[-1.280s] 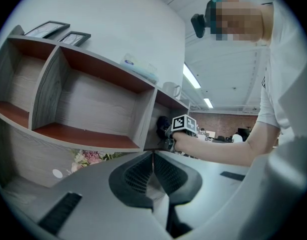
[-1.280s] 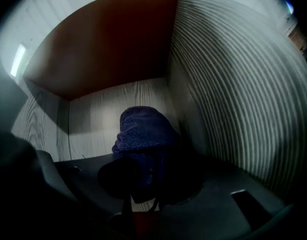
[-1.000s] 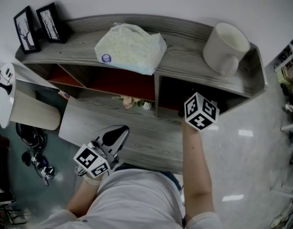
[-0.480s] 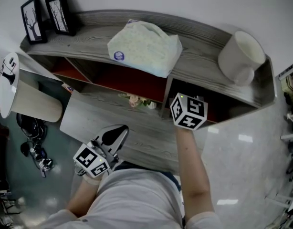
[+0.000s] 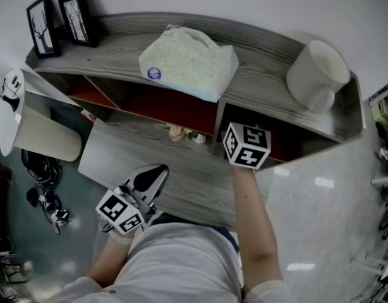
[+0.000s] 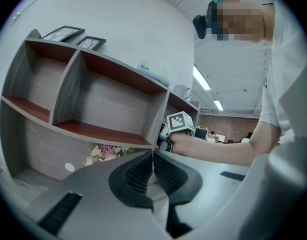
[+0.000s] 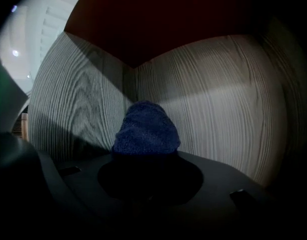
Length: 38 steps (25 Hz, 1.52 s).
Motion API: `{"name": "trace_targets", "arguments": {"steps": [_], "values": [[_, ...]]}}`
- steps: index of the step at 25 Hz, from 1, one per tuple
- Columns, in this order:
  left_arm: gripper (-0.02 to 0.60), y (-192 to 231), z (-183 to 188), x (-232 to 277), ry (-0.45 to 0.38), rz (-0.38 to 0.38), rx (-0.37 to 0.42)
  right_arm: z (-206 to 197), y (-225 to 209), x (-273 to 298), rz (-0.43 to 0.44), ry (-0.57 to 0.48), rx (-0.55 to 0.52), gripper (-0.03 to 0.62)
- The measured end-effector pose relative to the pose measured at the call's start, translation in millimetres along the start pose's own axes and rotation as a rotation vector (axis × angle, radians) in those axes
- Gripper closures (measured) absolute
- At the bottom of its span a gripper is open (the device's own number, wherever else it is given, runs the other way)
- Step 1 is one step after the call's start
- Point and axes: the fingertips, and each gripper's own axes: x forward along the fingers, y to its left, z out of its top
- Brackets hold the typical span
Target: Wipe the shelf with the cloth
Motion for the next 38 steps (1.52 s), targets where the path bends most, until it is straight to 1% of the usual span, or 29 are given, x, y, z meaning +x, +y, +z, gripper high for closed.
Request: {"name": "trace_targets", "arguments": {"steps": [3,6,11,21,32,38], "values": [[0.561,-2,0,2,0.002,-0.004,0.001,-21,-4,3,0.009,0.087,0.01,0.502],[0.561,-4,0,3,0.005,-0.009,0.004,-40,-13,2,-0.022,0.168,0.017,0.502],[0.561,-4,0,5,0.007,-0.012,0.006,-54,-31,-3,-0.08,0.211,0.014,0.502],[0.561,-6,3,8,0.008,-0.028,0.019,-55,-74,-24,-0.161,0.232,0.015,0.502],[0.562,-13,4,12,0.021,-0.061,0.035,-47,-149,-65,-0.384,0.191,0.071,0.5],[0.561,-14,5,13,0.023,-0.066,0.041,-44,-161,-73,-0.467,0.157,0.069,0.502]]}}
